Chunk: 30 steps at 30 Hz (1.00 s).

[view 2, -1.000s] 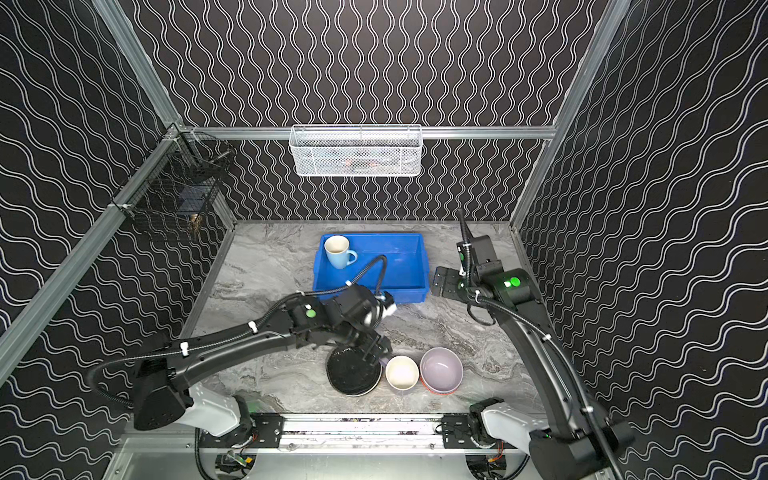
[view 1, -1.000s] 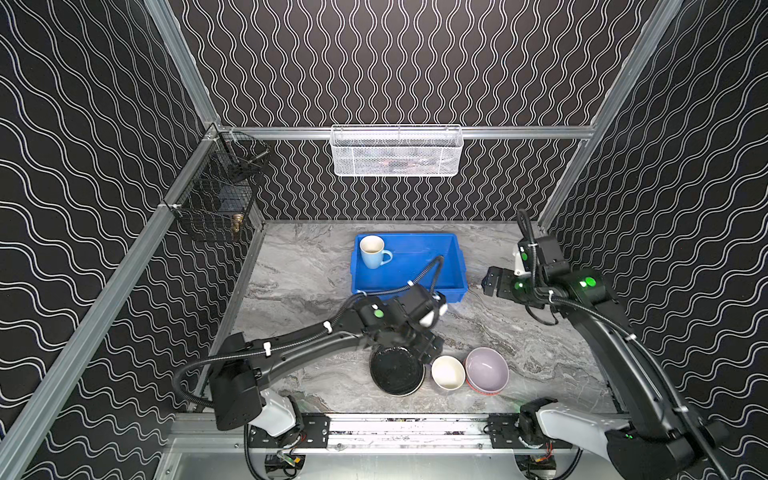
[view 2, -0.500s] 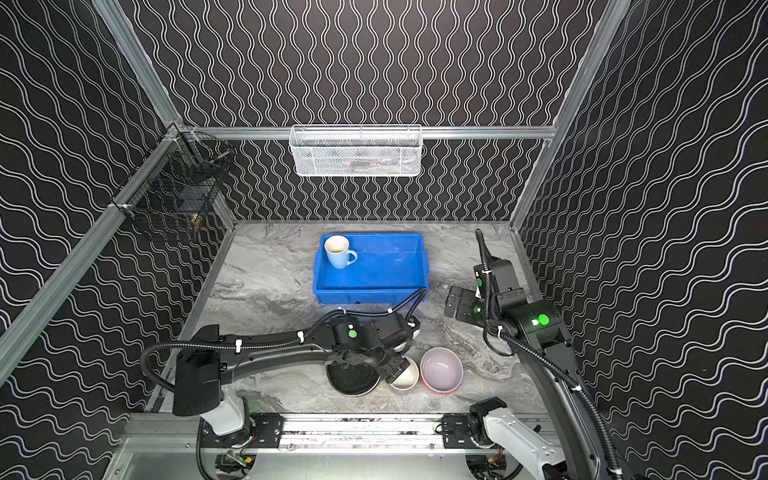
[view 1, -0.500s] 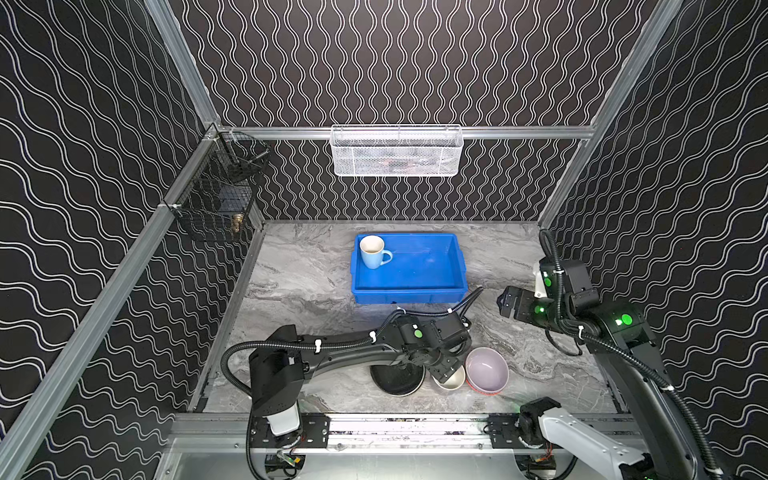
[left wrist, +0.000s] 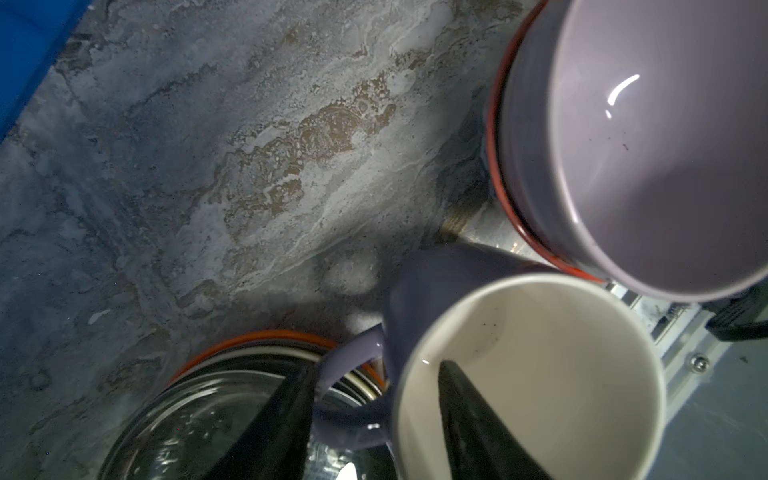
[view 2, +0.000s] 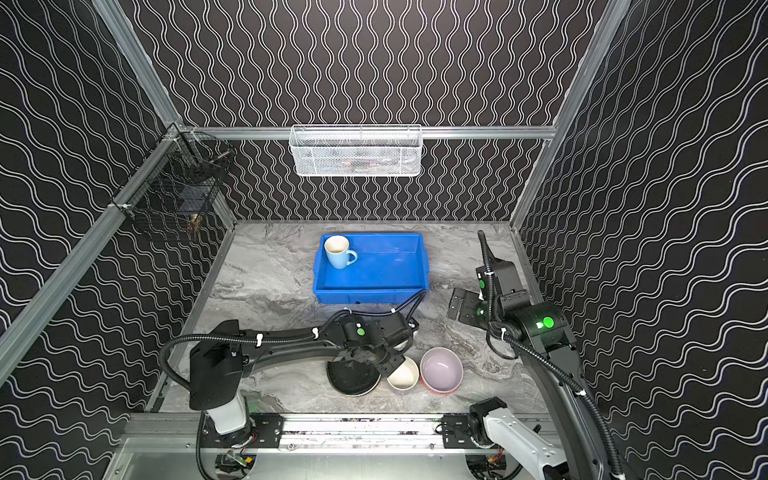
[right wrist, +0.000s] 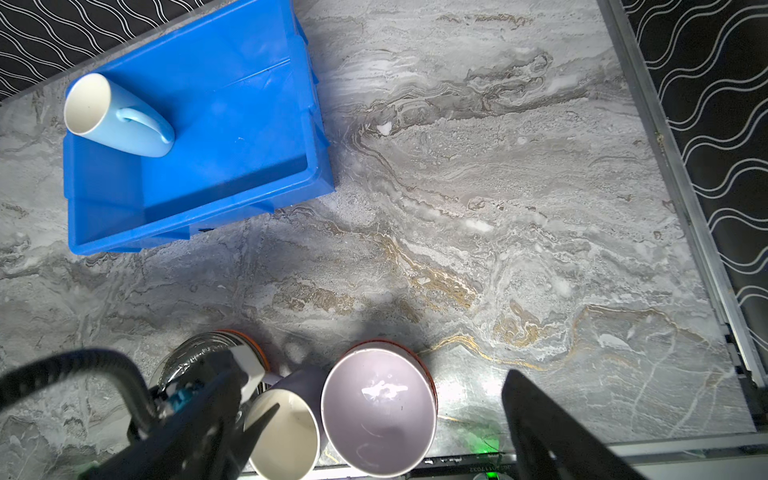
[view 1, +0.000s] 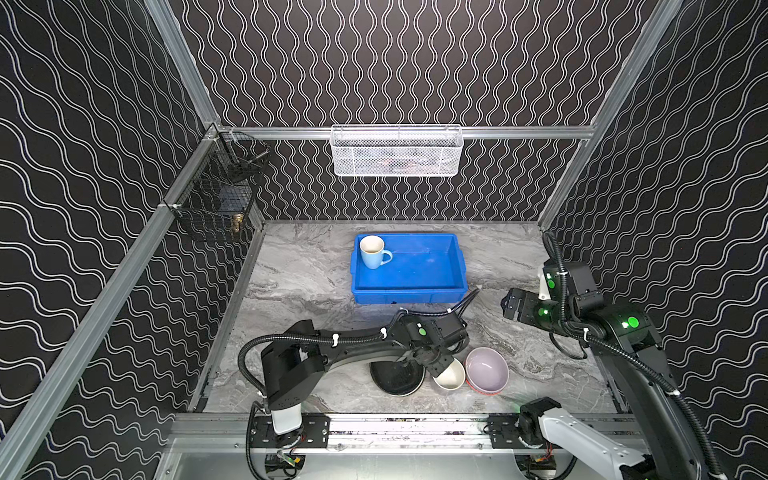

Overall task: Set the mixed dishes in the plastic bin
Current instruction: 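Close the left gripper on the lavender mug's rim, then lift the lavender mug with the left gripper and carry it into the bin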

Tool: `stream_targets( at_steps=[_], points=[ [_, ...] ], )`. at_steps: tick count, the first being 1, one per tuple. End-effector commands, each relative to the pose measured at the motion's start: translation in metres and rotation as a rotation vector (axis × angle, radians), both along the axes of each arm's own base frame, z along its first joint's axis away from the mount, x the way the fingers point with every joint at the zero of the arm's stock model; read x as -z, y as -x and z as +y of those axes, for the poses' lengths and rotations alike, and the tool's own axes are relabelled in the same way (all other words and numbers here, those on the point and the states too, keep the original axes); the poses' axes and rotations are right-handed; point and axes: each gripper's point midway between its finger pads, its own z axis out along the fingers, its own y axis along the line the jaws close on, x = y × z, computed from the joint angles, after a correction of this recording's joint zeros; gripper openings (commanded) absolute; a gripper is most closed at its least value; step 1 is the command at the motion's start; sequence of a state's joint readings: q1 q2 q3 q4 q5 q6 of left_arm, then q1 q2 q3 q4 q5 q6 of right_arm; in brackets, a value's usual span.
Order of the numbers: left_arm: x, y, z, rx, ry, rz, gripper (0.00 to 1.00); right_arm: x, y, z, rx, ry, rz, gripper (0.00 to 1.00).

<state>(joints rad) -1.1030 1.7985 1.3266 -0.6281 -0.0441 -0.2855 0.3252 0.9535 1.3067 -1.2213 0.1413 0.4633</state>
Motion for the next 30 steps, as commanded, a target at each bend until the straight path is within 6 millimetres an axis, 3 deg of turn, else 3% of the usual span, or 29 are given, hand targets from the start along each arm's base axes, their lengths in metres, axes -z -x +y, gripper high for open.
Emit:
stream_targets(
  at_steps=[1,14,20,30],
  points=[
    [0.003,0.001,-0.002,0.023,0.018,0.034,0.46,-0.001,0.000,-0.002,0.019,0.002,0.007,0.99],
    [0.012,-0.003,0.003,0.036,-0.013,0.088,0.22,0.004,-0.010,0.002,0.028,-0.005,0.009,0.99],
    [-0.001,-0.008,0.014,0.012,-0.015,0.078,0.10,0.001,-0.020,0.006,0.017,-0.009,-0.001,0.99],
    [-0.032,-0.023,0.017,-0.019,0.006,0.027,0.06,0.003,-0.033,0.014,-0.004,-0.015,0.000,0.99]
  ],
)
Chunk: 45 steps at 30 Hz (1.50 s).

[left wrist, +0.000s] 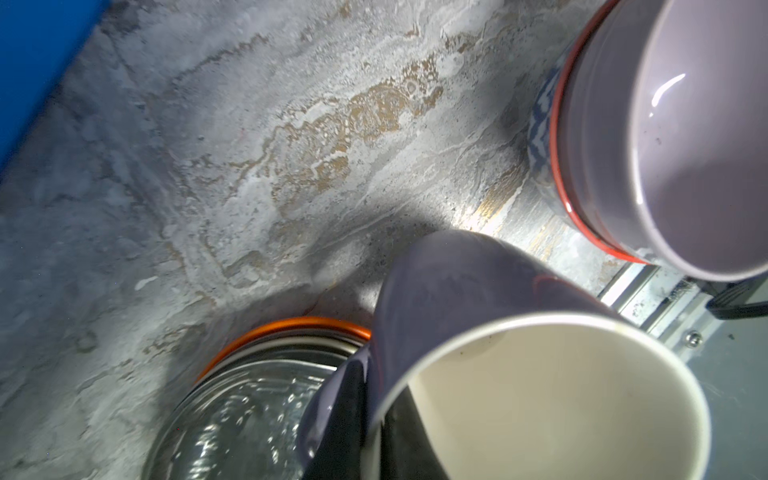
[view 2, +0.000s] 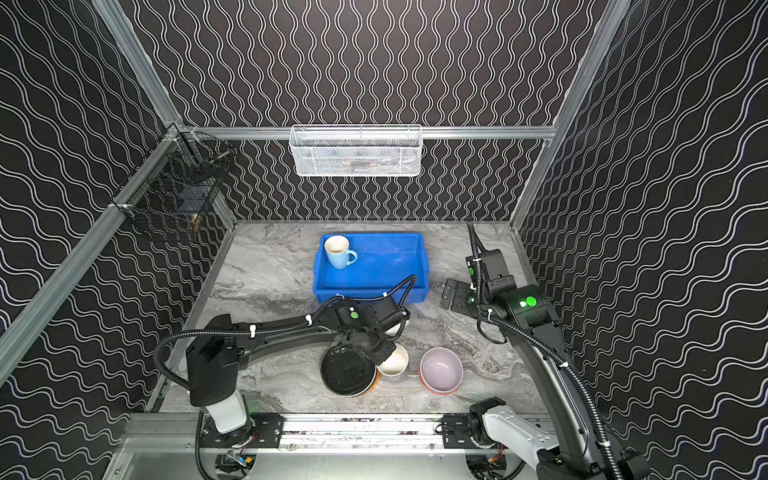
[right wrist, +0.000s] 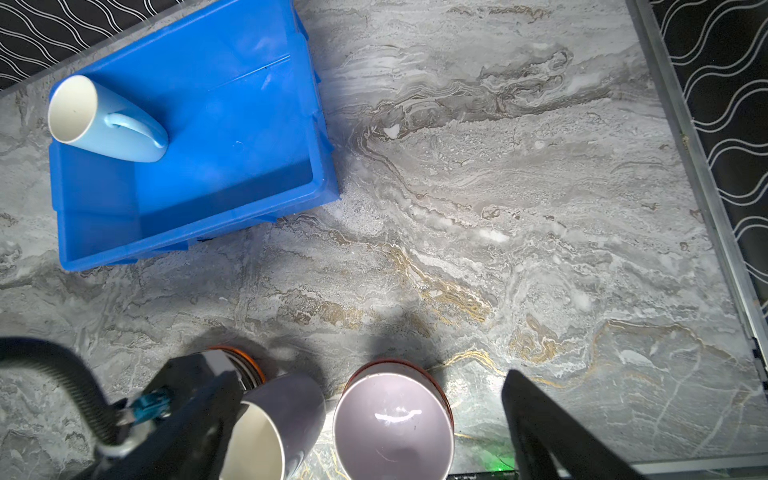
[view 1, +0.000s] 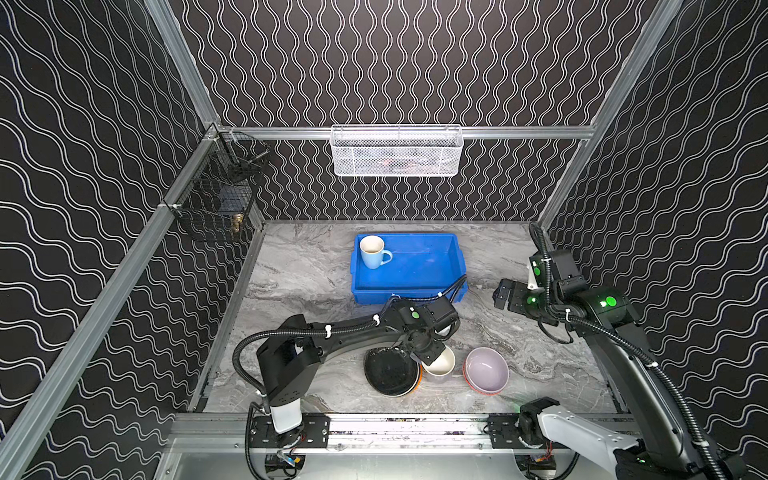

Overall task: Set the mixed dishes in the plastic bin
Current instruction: 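Lift the lavender mug with the left gripper and carry it into the bin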

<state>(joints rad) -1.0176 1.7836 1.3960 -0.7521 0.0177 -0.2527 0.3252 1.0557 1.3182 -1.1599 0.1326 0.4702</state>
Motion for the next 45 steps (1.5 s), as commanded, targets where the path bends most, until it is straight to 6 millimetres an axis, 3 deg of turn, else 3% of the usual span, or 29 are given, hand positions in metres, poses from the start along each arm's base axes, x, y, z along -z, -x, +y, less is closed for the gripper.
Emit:
stream_targets(
  at_steps=[1,6,9,12,20,28,33,45],
  points=[
    [-0.018,-0.008,-0.003,0.011,0.022,-0.037,0.05,-0.007,-0.007,0.003,-0.003,-0.013,-0.032,0.99],
    [-0.038,-0.028,0.000,-0.029,0.030,-0.068,0.04,-0.010,-0.010,0.004,0.000,-0.015,-0.041,0.99],
    [-0.055,-0.051,0.011,-0.084,0.022,-0.103,0.04,-0.014,-0.011,0.003,0.005,-0.012,-0.051,0.99],
    [-0.076,-0.080,0.029,-0.150,0.023,-0.144,0.05,-0.015,-0.013,0.003,0.008,-0.015,-0.054,0.99],
    [-0.122,-0.166,0.103,-0.350,-0.050,-0.293,0.06,-0.013,-0.020,0.009,0.006,-0.038,-0.056,0.99],
    [-0.110,-0.210,0.155,-0.431,-0.111,-0.304,0.06,-0.013,-0.030,0.013,0.001,-0.039,-0.054,0.99],
    [-0.098,-0.231,0.175,-0.488,-0.085,-0.291,0.05,-0.011,-0.036,0.017,-0.004,-0.052,-0.048,0.99],
    [-0.048,-0.242,0.195,-0.533,-0.106,-0.197,0.05,-0.005,-0.051,0.023,-0.021,-0.032,-0.024,0.99]
  ],
)
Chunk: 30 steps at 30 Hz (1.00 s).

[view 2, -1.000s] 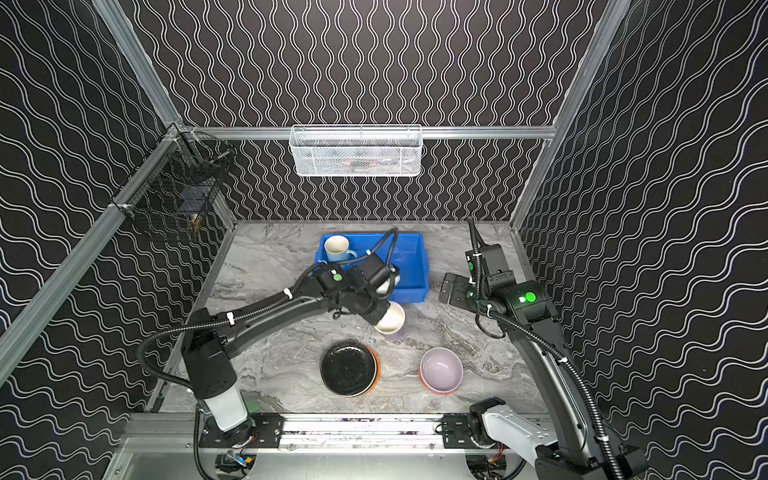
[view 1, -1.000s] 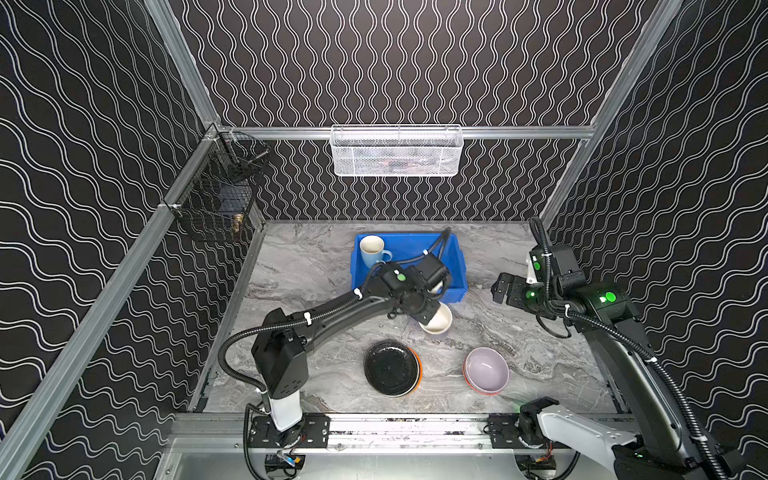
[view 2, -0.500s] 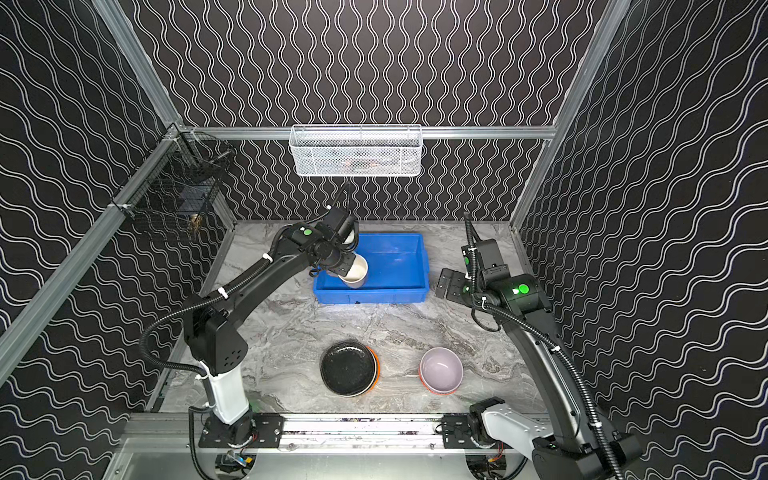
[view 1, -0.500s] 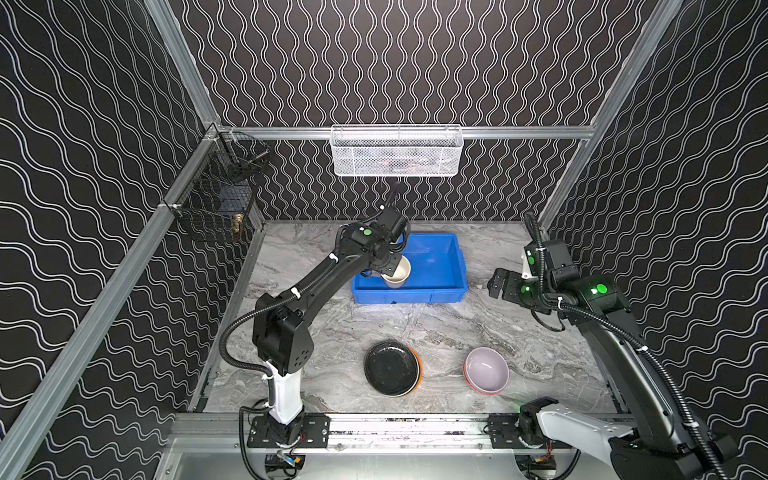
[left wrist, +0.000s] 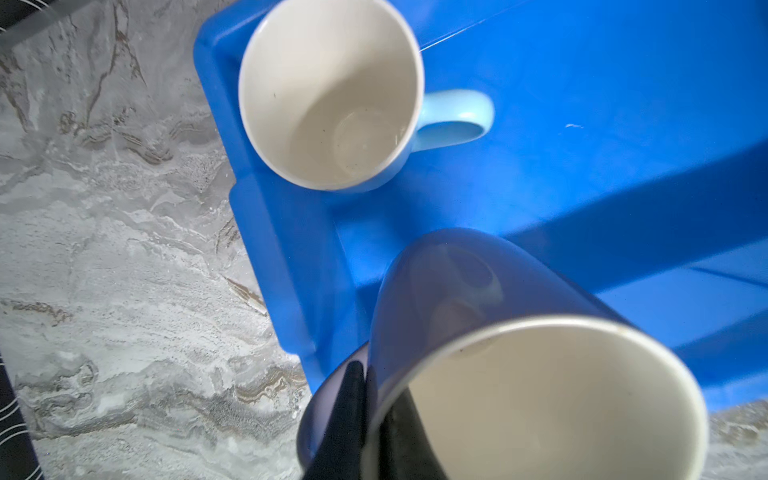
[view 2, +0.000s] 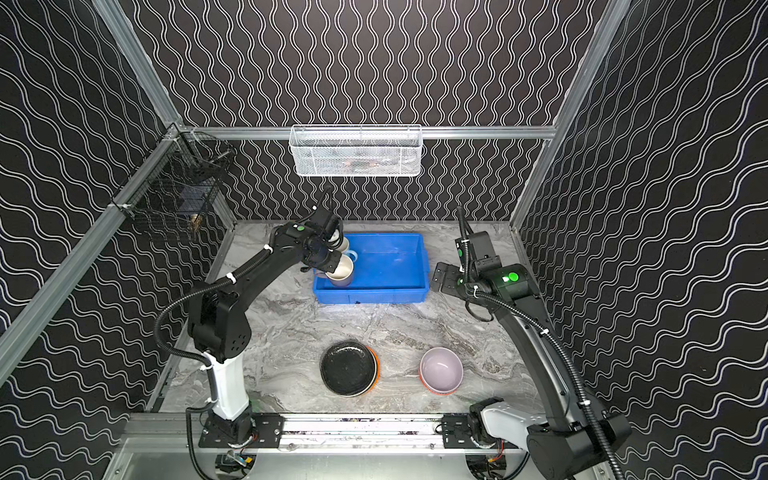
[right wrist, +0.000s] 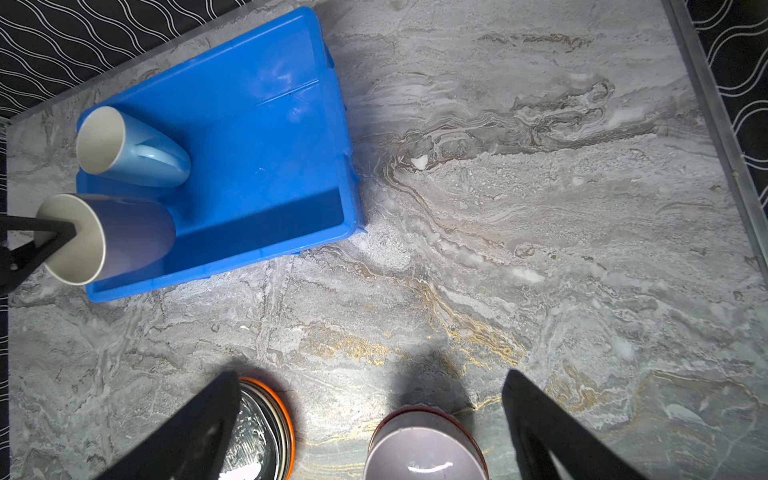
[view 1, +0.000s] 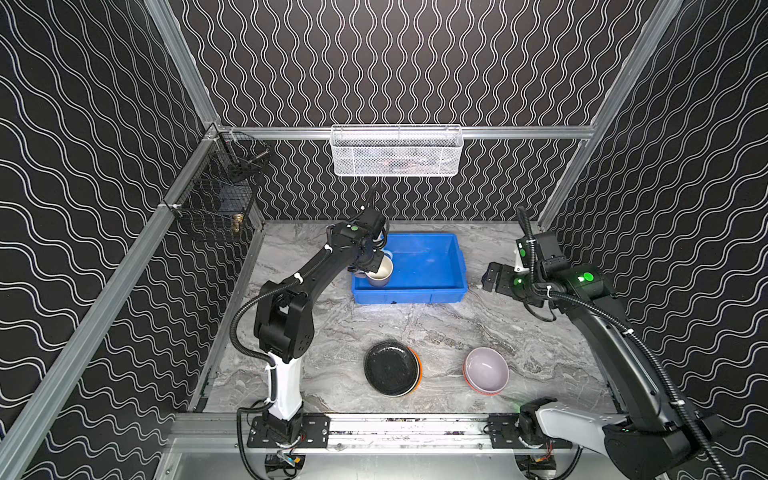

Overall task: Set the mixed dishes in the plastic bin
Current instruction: 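Lift the lavender mug with the left gripper and carry it into the bin, then open the left gripper to set the lavender mug beside the blue mug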

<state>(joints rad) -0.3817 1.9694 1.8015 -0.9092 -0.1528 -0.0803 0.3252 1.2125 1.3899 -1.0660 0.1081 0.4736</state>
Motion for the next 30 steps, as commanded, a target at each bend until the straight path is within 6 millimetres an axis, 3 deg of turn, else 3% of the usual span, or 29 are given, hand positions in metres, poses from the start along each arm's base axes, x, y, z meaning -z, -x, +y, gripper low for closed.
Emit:
stream_targets(
  at_steps=[1,13,17,24,30],
  points=[
    [0.003,-0.007,-0.001,0.002,0.026,-0.016,0.05,-0.004,-0.008,0.004,-0.012,-0.008,-0.020,0.99],
    [0.041,-0.007,0.015,-0.060,0.006,0.071,0.05,0.003,-0.017,0.009,-0.036,0.004,0.006,0.99],
    [0.044,-0.009,0.021,-0.088,0.013,0.077,0.06,0.003,-0.019,0.009,-0.040,0.007,0.008,0.99],
    [0.054,-0.009,0.027,-0.123,0.033,0.111,0.13,0.004,-0.020,0.010,-0.045,0.008,0.007,0.99],
    [0.057,-0.010,0.031,-0.144,0.049,0.125,0.25,0.005,-0.019,0.011,-0.046,0.004,0.010,0.99]
  ],
)
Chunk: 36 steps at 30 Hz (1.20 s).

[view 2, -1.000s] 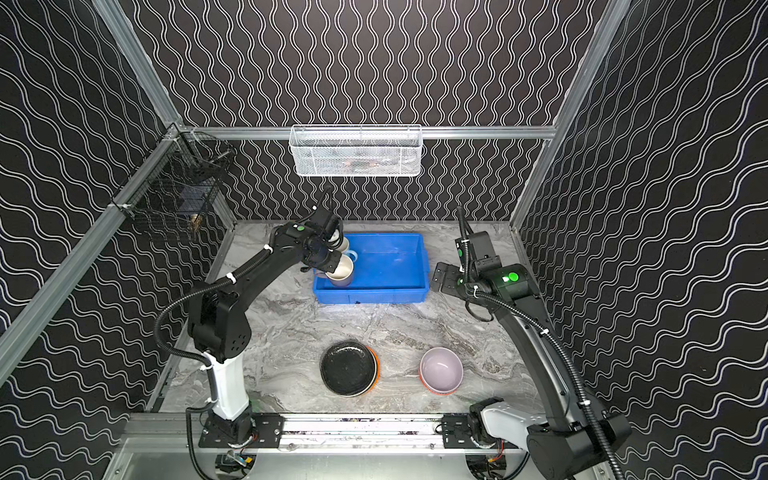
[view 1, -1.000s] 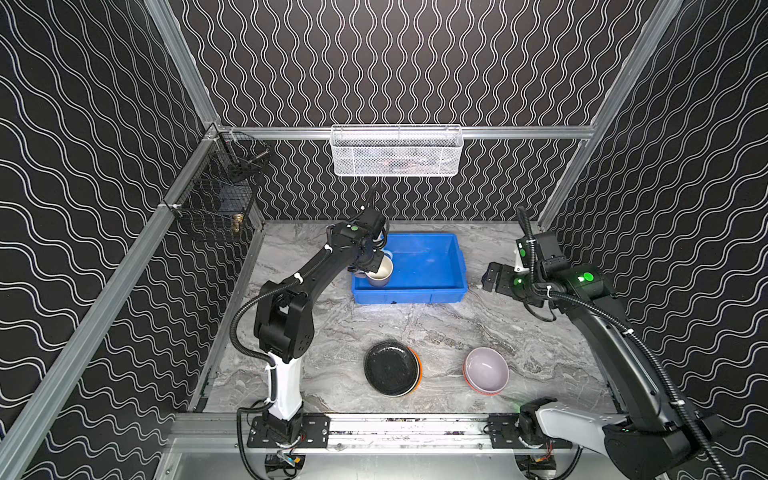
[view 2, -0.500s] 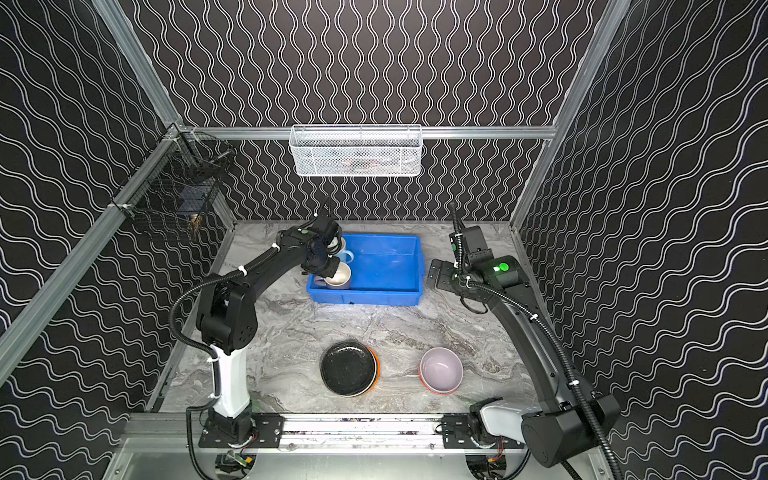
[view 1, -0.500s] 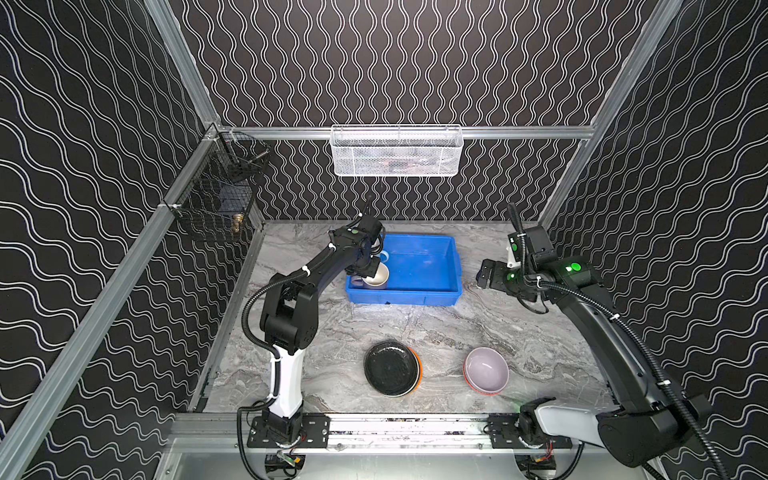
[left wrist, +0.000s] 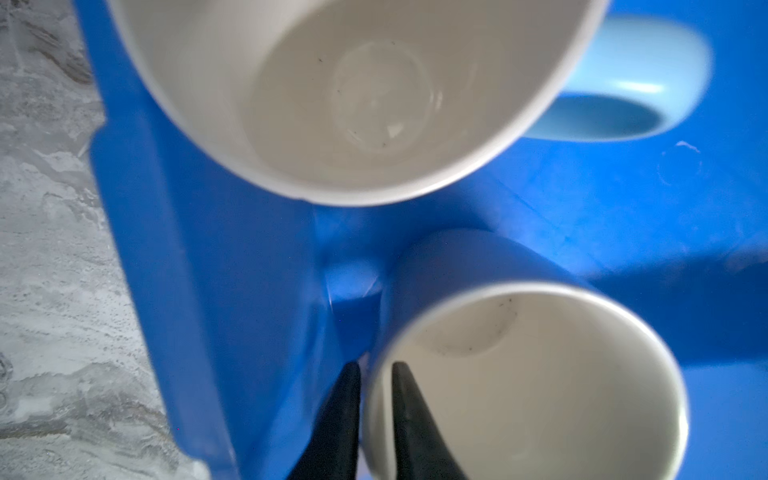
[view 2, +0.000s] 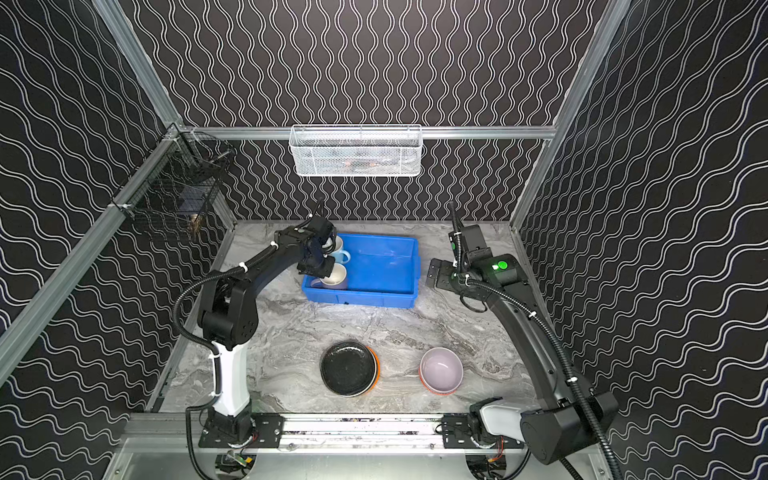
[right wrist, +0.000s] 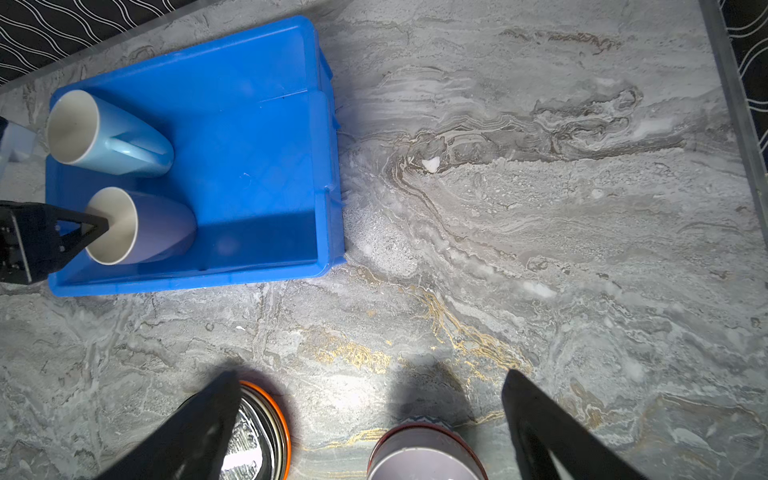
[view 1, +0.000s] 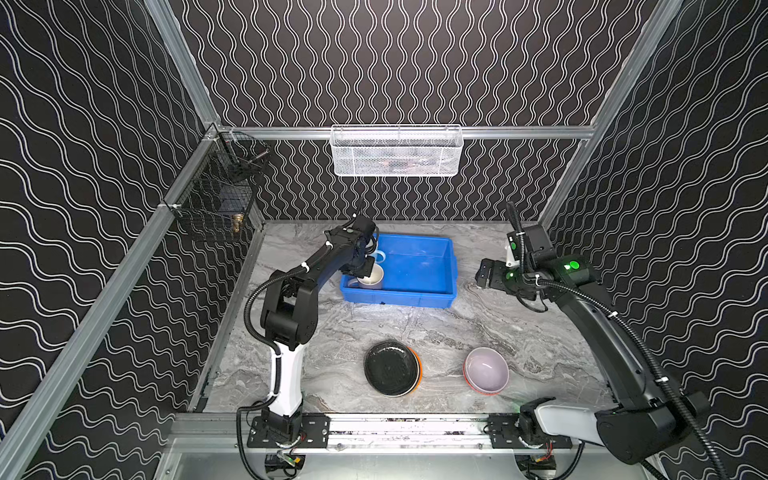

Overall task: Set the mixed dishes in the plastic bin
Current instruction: 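Open the left gripper to set the lavender mug beside the blue mug, then move the left gripper back to the plate stack on the table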

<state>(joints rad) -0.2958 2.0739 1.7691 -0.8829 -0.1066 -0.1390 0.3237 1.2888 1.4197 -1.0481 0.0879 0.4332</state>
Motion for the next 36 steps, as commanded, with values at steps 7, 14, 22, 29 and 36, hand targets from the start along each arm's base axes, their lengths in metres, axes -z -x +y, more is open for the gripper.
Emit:
stream_targets(
  at_steps=[7,14,22,29,36],
  points=[
    [-0.004,-0.002,0.003,-0.039,0.048,0.006,0.37,-0.004,-0.002,0.001,0.005,-0.008,-0.018,0.99],
    [-0.036,-0.003,0.003,-0.042,0.068,-0.065,0.53,-0.002,0.000,-0.001,0.011,-0.005,-0.006,0.99],
    [-0.091,0.017,-0.002,-0.048,0.167,-0.165,0.61,-0.007,0.006,0.000,-0.017,0.015,-0.008,0.99],
    [-0.099,0.102,0.000,-0.068,0.288,-0.115,0.61,-0.003,0.020,0.018,-0.091,0.022,0.019,0.99],
    [-0.052,0.216,-0.037,-0.056,0.422,0.052,0.59,0.011,0.037,0.043,-0.169,-0.027,0.031,0.99]
  ],
)
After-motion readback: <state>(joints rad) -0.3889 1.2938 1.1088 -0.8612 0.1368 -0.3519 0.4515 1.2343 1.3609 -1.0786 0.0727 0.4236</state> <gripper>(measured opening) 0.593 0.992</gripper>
